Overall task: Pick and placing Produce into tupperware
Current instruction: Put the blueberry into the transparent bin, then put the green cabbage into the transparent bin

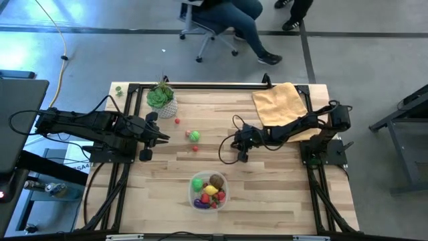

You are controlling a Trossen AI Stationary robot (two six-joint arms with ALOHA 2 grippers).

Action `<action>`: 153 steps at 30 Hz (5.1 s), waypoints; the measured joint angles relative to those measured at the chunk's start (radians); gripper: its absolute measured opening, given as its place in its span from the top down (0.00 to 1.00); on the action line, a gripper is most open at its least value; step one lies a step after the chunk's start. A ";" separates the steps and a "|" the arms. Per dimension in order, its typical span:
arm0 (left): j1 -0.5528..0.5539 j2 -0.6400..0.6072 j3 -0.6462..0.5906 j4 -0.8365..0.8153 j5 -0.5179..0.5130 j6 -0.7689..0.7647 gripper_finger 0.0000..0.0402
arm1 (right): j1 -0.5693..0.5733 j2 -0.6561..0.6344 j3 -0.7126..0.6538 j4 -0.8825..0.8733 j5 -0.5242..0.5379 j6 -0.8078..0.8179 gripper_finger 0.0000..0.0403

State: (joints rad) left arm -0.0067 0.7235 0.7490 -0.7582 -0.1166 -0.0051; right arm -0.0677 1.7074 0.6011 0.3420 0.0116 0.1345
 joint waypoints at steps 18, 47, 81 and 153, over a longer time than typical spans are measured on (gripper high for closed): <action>0.000 0.000 0.000 0.000 0.000 0.000 0.90 | 0.063 -0.224 0.225 -0.057 -0.048 -0.006 0.88; 0.000 0.001 0.000 -0.001 0.000 0.000 0.90 | 0.521 0.178 0.690 -0.591 -0.063 -0.088 0.88; 0.000 0.000 0.000 0.000 0.000 0.000 0.90 | 0.487 0.016 0.693 -0.668 0.081 -0.116 0.68; 0.000 0.001 0.000 0.086 -0.093 0.026 0.90 | 0.192 -0.872 -0.060 -0.315 0.138 0.224 1.00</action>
State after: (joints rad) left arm -0.0067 0.7242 0.7486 -0.6717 -0.2100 0.0212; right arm 0.1238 0.8355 0.5412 0.0274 0.1497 0.3585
